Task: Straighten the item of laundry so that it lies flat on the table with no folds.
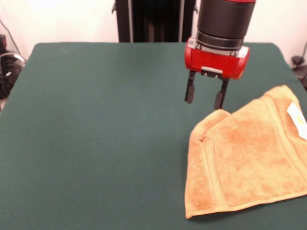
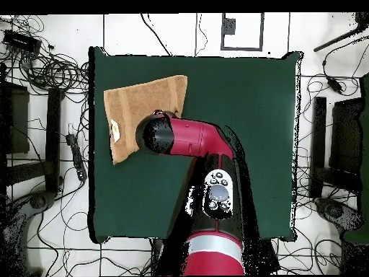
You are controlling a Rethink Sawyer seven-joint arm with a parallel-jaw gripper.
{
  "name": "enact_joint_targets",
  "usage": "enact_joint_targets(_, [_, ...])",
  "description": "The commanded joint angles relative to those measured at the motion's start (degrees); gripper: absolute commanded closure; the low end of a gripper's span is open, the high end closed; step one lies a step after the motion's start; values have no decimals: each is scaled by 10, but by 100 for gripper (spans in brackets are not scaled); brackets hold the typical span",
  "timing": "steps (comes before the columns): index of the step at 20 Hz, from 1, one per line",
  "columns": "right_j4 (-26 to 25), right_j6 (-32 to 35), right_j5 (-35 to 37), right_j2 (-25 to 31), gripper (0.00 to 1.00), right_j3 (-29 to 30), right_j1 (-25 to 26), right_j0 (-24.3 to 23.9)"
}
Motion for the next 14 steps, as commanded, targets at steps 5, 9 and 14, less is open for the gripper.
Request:
enact_joint_targets(5, [10,101,-19,29,0,70,53,5])
enact_joint_targets(9, [12,105,-31,32,0,71,61,2])
enact_joint_targets(14, [13,107,-40,32,0,64,71,5])
